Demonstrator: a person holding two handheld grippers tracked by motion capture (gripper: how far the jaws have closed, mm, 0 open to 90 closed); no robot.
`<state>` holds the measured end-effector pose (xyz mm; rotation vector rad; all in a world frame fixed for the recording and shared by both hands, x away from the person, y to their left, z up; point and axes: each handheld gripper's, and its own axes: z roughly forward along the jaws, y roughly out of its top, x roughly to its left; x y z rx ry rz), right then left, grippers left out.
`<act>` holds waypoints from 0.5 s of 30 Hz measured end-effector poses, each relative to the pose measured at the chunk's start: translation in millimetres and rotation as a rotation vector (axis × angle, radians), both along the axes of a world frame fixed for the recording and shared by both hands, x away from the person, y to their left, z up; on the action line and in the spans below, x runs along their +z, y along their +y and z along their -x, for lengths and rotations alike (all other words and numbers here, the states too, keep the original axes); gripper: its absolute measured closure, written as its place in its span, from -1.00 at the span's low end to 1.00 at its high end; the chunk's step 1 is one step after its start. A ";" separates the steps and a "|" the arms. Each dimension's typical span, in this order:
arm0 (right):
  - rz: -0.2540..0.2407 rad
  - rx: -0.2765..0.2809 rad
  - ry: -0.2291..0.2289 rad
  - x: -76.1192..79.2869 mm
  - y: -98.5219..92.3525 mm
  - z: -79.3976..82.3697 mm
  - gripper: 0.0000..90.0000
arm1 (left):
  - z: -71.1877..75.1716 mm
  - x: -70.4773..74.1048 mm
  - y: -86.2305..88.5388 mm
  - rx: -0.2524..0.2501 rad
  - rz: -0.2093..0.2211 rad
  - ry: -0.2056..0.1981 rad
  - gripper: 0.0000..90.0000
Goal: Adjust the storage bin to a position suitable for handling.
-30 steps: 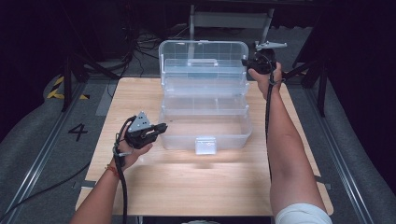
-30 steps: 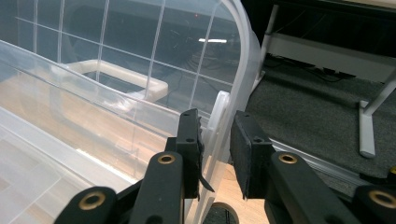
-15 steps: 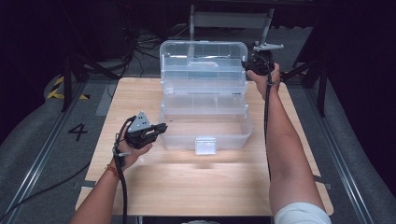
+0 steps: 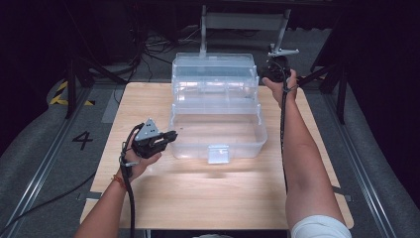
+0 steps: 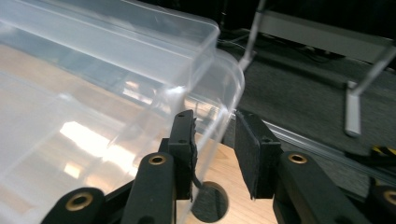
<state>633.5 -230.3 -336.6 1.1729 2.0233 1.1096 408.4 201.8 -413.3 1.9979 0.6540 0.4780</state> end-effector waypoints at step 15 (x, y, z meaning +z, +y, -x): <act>0.024 0.012 -0.010 0.8 2.7 7.9 0.49 | 0.4 -0.1 -0.3 0.005 -0.001 -0.001 0.85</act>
